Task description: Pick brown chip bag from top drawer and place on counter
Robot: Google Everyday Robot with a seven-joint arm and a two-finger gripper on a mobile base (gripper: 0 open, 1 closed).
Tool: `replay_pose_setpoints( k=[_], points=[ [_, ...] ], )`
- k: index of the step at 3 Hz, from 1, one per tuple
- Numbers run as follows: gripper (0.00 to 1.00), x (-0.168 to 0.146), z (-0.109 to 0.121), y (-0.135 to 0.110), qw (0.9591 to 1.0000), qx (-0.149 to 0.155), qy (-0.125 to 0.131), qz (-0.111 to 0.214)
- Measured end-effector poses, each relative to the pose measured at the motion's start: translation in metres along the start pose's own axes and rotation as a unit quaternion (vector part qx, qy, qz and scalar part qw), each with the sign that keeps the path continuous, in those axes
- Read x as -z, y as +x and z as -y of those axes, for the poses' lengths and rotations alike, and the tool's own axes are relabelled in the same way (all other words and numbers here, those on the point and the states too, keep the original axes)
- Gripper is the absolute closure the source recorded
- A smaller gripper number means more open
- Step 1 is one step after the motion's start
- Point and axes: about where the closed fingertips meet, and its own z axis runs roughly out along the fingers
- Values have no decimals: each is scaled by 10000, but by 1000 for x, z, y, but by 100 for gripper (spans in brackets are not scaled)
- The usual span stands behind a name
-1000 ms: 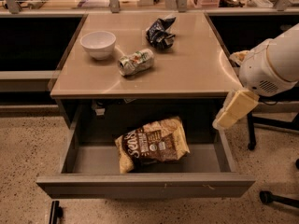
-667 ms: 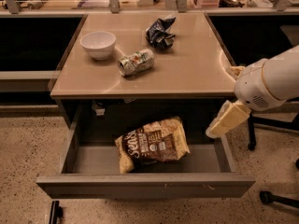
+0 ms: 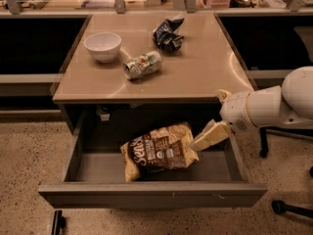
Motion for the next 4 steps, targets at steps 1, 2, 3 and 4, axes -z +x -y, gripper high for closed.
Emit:
replay_pose_setpoints(
  k=[1,2,3,4],
  points=[
    [0,-2,-3,1,10000,-38,-50,33],
    [0,-4,-5,0,9999,-75,-140,5],
    [0,-4,-5,0,9999,-76,-141,5],
    [0,-1,-23,7,9993,-280,-225,-31]
  ],
)
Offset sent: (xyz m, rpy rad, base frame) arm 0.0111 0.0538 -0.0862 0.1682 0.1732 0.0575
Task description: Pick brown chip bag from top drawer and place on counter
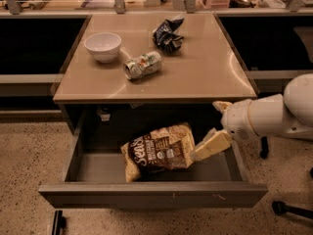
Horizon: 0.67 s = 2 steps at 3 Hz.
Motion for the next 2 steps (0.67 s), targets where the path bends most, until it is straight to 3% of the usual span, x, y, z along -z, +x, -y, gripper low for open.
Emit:
replay_pose_setpoints(
  k=[1,2],
  points=[
    [0,0,-23,10,9996,-238,-166,-70],
    [0,-1,-24,11,9995,-244,-173,-75]
  ],
)
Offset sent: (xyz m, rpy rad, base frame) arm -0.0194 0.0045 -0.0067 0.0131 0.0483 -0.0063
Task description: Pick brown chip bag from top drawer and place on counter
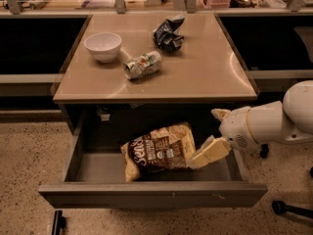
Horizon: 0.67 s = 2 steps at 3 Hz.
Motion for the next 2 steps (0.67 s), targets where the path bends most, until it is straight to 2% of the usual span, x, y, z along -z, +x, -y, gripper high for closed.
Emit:
replay_pose_setpoints(
  k=[1,2],
  points=[
    [0,-16,10,1,9999,-27,81,70],
    [0,-48,23,3,9998,-27,23,185]
  ],
)
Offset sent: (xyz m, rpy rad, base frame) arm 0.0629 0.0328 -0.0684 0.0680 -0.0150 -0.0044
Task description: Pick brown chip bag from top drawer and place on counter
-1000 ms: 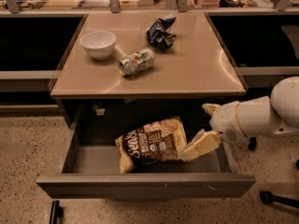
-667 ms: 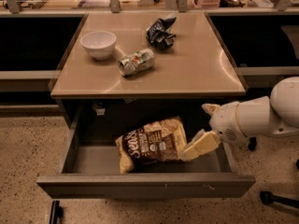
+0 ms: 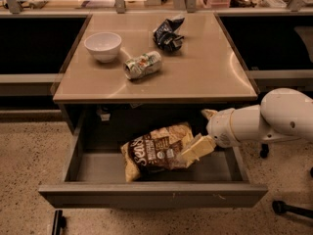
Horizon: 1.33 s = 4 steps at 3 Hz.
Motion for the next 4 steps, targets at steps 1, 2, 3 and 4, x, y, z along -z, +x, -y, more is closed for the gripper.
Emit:
replay_pose_setpoints(
  k=[1,2,3,4],
  points=[
    [0,-23,7,8,9999,-110,-93,55],
    [0,-46,10,23,9995,-295,-139,43],
    [0,-64,16,36,9991,-420,-107,-40],
    [0,-77,22,52,9983,-567,-65,-124]
  ],
)
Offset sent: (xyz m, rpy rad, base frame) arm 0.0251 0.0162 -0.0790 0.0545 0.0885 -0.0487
